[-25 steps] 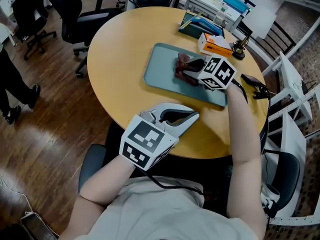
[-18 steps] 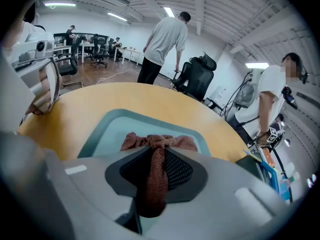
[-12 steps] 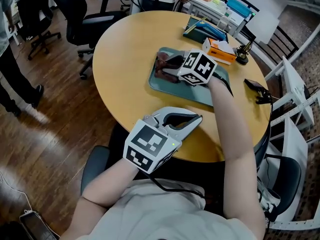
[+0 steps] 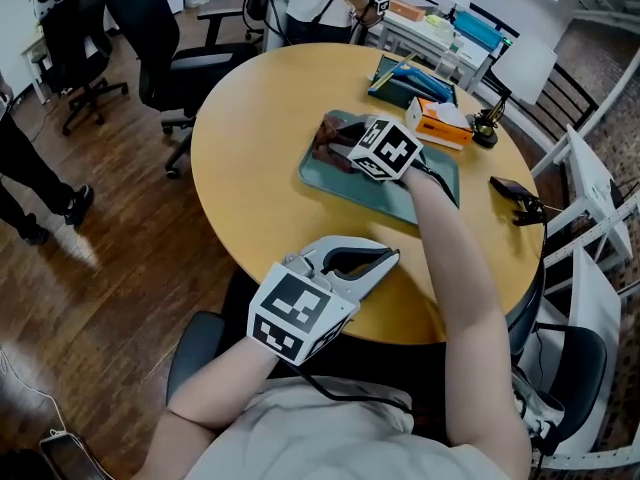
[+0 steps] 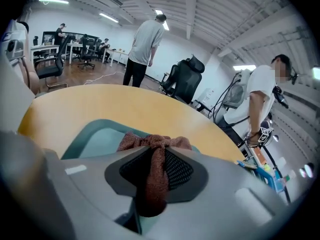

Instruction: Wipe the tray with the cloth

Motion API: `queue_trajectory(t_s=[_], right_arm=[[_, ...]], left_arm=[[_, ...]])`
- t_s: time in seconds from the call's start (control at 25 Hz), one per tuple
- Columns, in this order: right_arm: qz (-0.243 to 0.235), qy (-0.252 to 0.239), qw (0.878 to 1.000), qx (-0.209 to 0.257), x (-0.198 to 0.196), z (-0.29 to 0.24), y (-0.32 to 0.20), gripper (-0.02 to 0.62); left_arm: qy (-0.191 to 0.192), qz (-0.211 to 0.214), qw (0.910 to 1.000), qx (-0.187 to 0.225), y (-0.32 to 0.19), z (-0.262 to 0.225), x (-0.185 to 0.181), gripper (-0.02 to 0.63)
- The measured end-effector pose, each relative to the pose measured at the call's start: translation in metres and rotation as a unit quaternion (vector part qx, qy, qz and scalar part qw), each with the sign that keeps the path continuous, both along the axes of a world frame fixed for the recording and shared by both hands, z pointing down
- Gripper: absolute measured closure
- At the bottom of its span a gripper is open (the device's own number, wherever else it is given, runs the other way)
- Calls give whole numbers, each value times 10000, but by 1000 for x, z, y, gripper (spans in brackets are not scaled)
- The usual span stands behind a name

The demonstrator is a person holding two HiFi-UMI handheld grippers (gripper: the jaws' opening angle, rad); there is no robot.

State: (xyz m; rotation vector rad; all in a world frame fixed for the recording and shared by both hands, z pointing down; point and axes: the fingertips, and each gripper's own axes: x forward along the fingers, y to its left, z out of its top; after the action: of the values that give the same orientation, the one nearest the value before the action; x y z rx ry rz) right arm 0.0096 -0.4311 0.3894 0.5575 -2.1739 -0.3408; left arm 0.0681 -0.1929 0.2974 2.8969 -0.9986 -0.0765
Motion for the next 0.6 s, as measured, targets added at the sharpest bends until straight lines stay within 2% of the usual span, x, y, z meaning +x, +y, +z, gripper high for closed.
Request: queue_trajectory(t_s=[0.16, 0.36, 0.6], right_arm=[[253, 274, 9992, 105, 18, -3, -10, 514], [860, 135, 9962, -23, 52, 0, -27, 514], [1299, 211, 9912, -125, 107, -2, -20, 515]], left_arm=[[-5, 22, 10000, 16, -1, -2, 3, 605], [-45, 63, 9999, 68, 2, -4, 7, 606], [-37, 88, 9999, 93, 1, -8, 8, 606]])
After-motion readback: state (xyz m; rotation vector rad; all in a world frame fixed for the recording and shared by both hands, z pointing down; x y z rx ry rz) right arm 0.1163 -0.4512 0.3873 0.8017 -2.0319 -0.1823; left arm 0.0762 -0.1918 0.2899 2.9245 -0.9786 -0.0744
